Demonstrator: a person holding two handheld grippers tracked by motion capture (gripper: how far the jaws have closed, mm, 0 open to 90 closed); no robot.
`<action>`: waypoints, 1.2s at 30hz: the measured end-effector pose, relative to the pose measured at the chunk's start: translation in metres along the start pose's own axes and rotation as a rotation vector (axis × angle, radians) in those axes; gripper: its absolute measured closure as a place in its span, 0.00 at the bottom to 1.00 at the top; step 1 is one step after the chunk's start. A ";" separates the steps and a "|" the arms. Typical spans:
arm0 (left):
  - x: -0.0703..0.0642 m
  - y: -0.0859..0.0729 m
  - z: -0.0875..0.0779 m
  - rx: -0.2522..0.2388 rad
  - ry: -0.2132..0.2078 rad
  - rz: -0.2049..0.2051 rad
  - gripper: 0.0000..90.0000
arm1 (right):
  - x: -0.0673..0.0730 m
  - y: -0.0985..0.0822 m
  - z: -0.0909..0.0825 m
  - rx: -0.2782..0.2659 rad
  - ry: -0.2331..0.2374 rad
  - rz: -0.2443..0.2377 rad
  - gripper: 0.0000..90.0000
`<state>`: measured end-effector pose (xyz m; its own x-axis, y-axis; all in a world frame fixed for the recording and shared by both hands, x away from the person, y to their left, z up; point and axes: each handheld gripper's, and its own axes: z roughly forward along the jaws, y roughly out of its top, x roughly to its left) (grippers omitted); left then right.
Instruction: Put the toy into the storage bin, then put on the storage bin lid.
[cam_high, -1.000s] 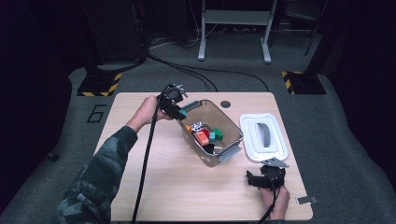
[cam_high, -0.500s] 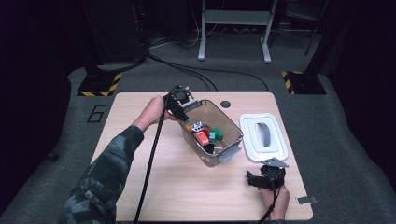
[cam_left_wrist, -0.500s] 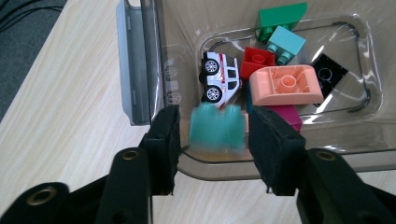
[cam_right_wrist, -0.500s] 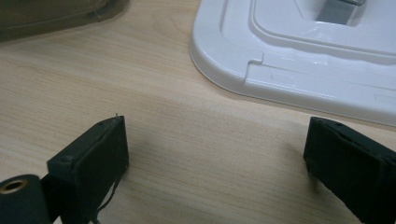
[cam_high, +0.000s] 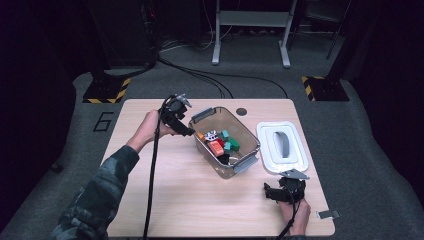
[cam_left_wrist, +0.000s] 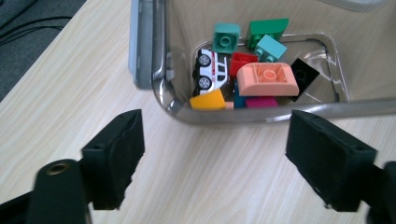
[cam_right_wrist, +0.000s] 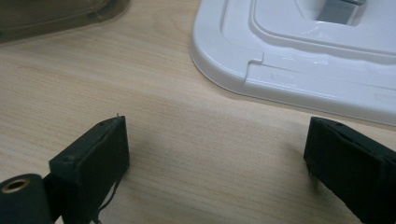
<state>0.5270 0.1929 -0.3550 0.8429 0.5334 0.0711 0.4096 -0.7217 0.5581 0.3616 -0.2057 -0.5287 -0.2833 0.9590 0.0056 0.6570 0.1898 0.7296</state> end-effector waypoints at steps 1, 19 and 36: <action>0.000 -0.006 -0.002 -0.010 -0.007 -0.008 0.18 | 0.000 0.000 0.000 0.001 0.000 0.001 0.07; -0.033 -0.137 0.029 -0.145 0.055 -0.130 0.01 | -0.008 0.020 -0.012 -0.049 0.003 0.030 0.05; -0.032 -0.186 0.056 -0.186 0.075 -0.270 0.01 | -0.039 0.065 0.009 -0.027 -0.019 0.049 0.05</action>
<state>0.4435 0.2848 -0.5075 0.6818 0.7303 -0.0428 0.5378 -0.4607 0.7060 0.4219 -0.2285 -0.4877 -0.2375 0.9710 0.0288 0.6507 0.1371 0.7468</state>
